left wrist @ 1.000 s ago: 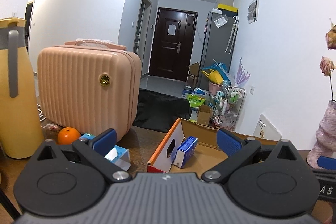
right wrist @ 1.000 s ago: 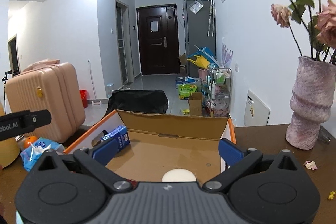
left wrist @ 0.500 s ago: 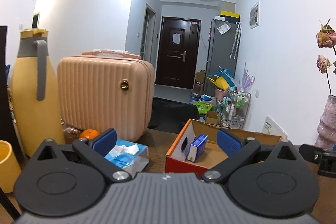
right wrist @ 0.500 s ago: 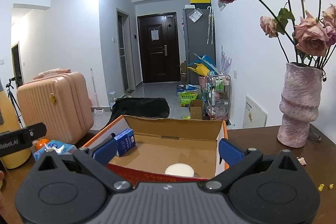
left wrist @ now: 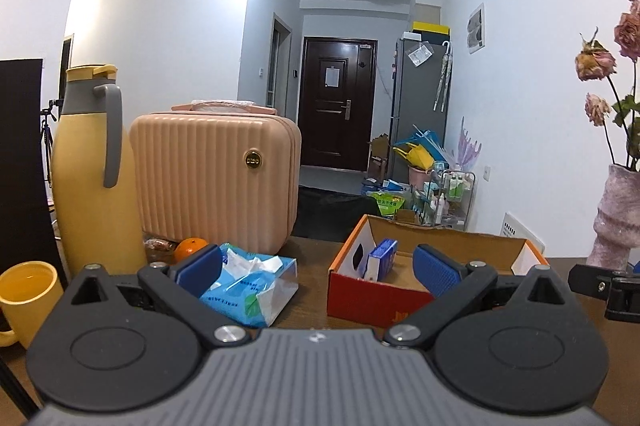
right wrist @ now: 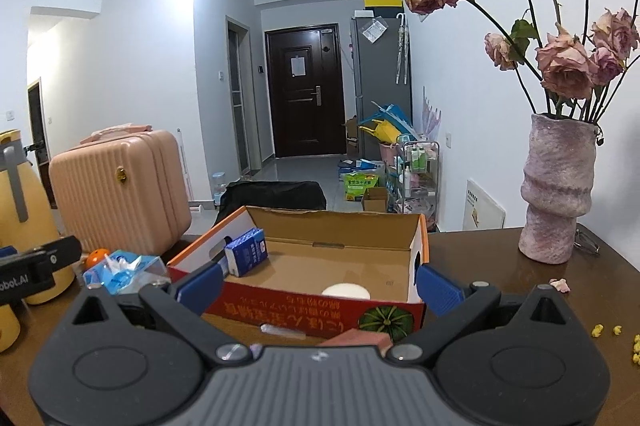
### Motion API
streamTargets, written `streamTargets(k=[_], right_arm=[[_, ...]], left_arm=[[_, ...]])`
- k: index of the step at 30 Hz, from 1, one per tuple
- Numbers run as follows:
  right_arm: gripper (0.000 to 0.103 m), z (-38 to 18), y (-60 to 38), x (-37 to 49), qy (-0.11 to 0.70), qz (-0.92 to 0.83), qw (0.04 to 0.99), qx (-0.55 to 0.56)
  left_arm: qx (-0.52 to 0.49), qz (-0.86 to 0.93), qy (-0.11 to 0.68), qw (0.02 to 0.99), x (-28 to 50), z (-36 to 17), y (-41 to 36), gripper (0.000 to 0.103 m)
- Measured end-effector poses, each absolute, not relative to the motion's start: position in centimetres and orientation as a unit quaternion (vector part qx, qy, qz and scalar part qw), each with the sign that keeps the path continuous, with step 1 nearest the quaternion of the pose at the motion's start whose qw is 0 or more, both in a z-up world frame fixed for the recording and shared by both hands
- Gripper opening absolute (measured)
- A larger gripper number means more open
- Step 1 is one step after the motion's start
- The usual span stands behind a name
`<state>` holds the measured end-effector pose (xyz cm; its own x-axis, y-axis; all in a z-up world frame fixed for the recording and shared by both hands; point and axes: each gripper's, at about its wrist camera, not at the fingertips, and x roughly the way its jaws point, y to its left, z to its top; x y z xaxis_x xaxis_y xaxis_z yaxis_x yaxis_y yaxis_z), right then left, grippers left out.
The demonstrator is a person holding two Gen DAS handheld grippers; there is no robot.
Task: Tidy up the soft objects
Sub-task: 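Withdraw both tools from the cardboard box back toward the table, then approach and grasp the pink satin bow with the right gripper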
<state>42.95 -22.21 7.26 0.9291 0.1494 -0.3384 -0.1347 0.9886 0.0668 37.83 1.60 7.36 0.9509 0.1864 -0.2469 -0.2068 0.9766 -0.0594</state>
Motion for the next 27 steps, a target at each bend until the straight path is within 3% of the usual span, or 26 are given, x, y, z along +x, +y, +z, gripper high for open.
streamTargets(k=[27], right_arm=[[0.103,3.2,-19.9,33.4,0.168,0.089,0.982,-0.020]], left_arm=[[-0.044,0.075,0.141,0.986,28.4,4.0,3.2,0.103]])
